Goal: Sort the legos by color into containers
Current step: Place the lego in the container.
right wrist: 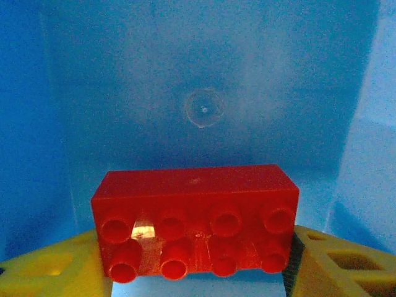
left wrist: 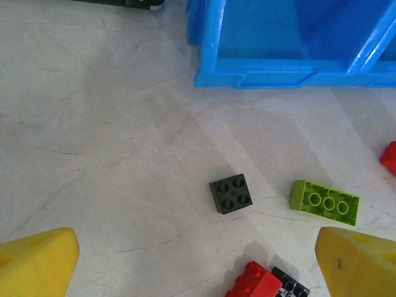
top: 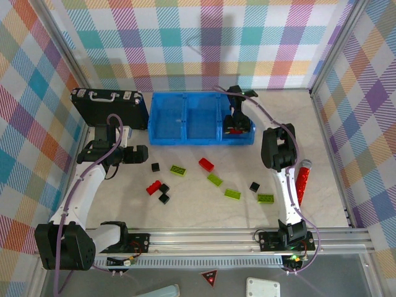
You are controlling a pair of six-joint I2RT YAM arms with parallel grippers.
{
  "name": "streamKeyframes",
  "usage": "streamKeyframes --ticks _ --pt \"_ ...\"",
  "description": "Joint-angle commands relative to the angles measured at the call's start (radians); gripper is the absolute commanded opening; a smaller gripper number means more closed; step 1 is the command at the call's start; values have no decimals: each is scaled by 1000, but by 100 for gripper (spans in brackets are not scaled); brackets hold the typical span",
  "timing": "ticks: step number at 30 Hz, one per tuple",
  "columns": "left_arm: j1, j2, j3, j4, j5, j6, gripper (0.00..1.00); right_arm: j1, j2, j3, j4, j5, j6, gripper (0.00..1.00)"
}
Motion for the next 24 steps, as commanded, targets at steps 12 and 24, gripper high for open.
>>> streamKeyframes --ticks 12,24 --pt "12 -15 13 -10 7 19 98 -3 -76 45 -59 -11 -9 68" --pt "13 -16 12 -8 11 20 98 -1 -86 52 -69 -6 -8 73"
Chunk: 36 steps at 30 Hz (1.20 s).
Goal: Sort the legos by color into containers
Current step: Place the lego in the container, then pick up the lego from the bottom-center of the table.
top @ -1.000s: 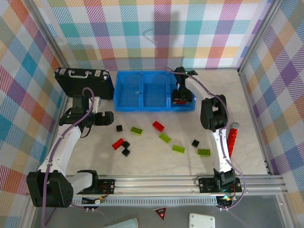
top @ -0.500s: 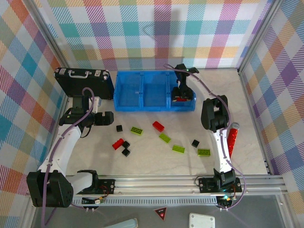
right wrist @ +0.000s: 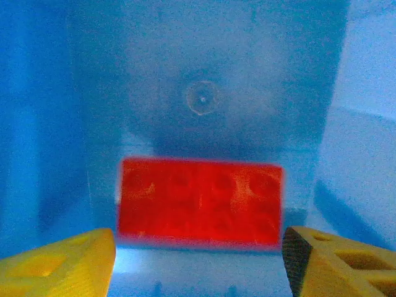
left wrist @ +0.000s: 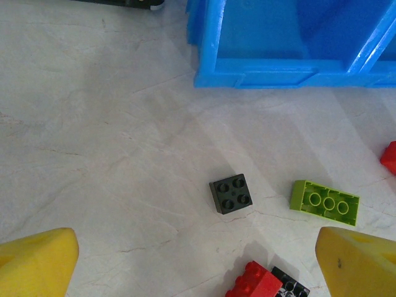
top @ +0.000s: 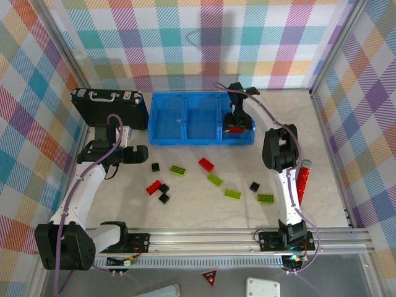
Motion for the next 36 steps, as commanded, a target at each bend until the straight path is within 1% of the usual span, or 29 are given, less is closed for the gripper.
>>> streamKeyframes --ticks 1,4,10,17,27,36 --pt "12 -16 12 -6 10 19 98 -1 -59 34 -35 -6 -8 73" --pt "13 -18 12 -6 12 19 98 0 -61 32 -37 -2 -8 75" --pt "13 -20 12 -6 15 19 98 9 -75 26 -46 5 1 73" --pt "14 -25 12 -6 16 19 98 28 -163 -54 -41 19 22 72" --pt "14 -15 14 -6 26 18 98 67 -356 -274 -17 29 50 70" --pt "18 -7 17 -9 29 18 98 150 -525 -521 15 49 117 69"
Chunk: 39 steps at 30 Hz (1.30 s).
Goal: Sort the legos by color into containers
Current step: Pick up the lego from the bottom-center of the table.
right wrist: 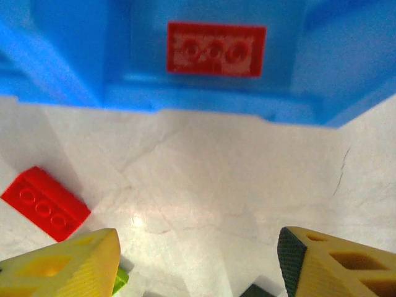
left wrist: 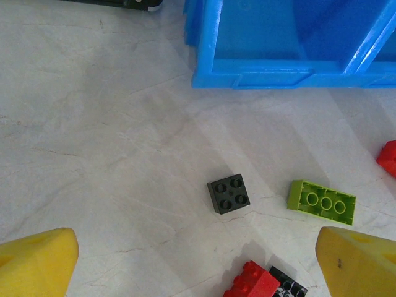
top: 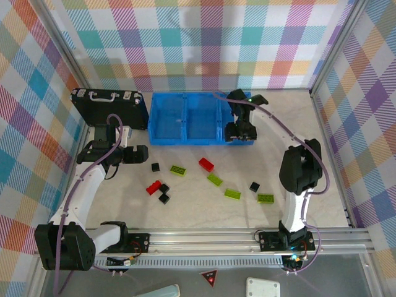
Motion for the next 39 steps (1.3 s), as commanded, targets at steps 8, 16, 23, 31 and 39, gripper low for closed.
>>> streamKeyframes --ticks 8,16,23,31,39 --pt "19 14 21 -12 29 19 98 104 -208 -328 68 7 241 67" --pt "22 13 23 -15 17 18 98 198 -347 -556 185 -32 482 68" --pt "22 13 23 -15 15 18 98 259 -388 -663 208 -49 632 67" --pt "24 19 23 -14 20 18 98 330 -397 -758 268 -71 738 71" --pt "24 18 18 -9 30 19 98 361 -346 -773 282 -53 776 81"
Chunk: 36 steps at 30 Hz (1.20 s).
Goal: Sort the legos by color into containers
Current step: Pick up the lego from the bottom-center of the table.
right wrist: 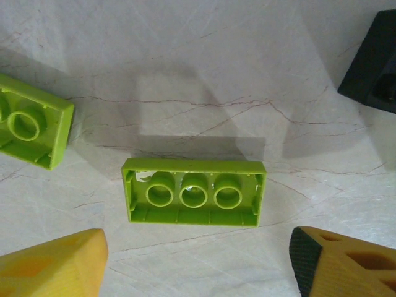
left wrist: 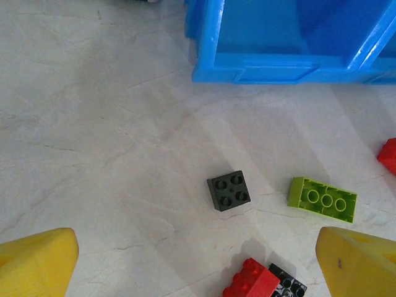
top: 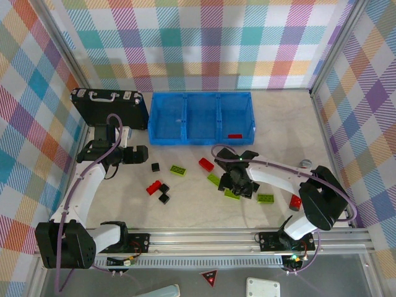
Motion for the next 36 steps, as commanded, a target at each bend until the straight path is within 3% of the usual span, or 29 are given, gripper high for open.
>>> streamKeyframes --ticks 1,36 --pt "14 4 18 -4 18 19 98 12 33 -6 10 4 39 82" --pt "14 3 16 -3 23 20 99 22 88 -25 20 30 49 69"
